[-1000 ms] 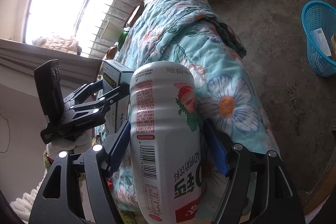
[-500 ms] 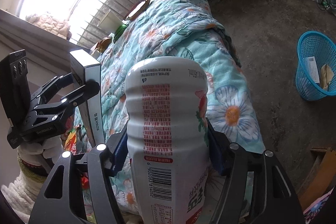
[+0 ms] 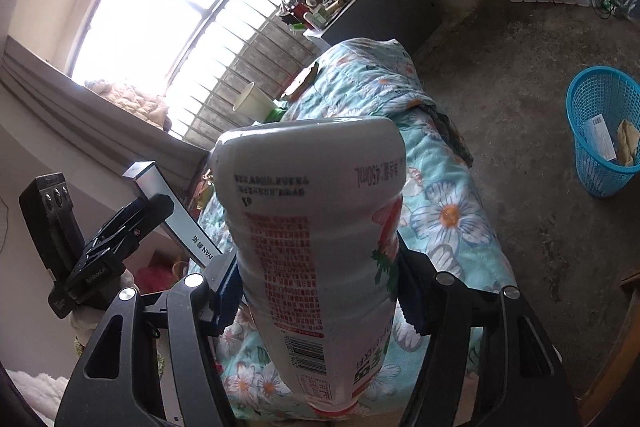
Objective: Collect trash
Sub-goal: 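Carry the cable box and white bottle over the wastebasket and open both tools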
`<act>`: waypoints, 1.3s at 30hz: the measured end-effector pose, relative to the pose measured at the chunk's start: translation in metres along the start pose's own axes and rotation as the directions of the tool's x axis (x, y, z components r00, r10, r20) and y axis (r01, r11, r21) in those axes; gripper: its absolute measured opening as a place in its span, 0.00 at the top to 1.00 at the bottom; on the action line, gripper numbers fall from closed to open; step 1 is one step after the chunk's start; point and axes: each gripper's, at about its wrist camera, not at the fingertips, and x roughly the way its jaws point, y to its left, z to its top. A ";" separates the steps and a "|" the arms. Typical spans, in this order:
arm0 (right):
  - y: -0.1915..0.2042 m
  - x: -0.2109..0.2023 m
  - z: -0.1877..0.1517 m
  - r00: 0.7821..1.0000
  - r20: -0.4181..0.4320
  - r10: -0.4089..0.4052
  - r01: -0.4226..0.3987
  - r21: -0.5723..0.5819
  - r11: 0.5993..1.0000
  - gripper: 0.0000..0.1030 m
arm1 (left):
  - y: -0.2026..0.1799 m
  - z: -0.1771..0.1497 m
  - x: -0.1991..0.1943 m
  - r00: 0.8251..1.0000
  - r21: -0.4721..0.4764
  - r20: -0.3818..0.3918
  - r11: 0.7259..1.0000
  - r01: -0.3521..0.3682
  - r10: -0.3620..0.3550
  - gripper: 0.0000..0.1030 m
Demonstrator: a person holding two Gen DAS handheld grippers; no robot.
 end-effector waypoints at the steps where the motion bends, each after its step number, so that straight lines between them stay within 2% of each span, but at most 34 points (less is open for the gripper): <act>1: 0.001 -0.002 0.001 1.000 0.010 0.005 -0.005 0.000 1.000 0.39 | -0.001 0.002 -0.005 1.000 0.001 0.016 1.000 -0.004 0.004 0.20; 7: 0.002 -0.016 0.004 0.998 0.055 0.027 -0.027 0.002 1.000 0.40 | -0.007 0.018 -0.021 0.996 0.010 0.090 1.000 -0.011 0.010 0.20; 13: -0.003 -0.025 0.006 0.996 0.087 0.038 -0.039 0.012 0.999 0.40 | -0.015 0.026 -0.028 0.992 0.011 0.124 1.000 -0.003 0.002 0.20; 39: -0.025 -0.073 0.004 0.980 0.184 0.070 -0.079 0.042 0.996 0.40 | -0.050 0.041 -0.024 0.989 0.053 0.143 0.998 0.038 -0.045 0.20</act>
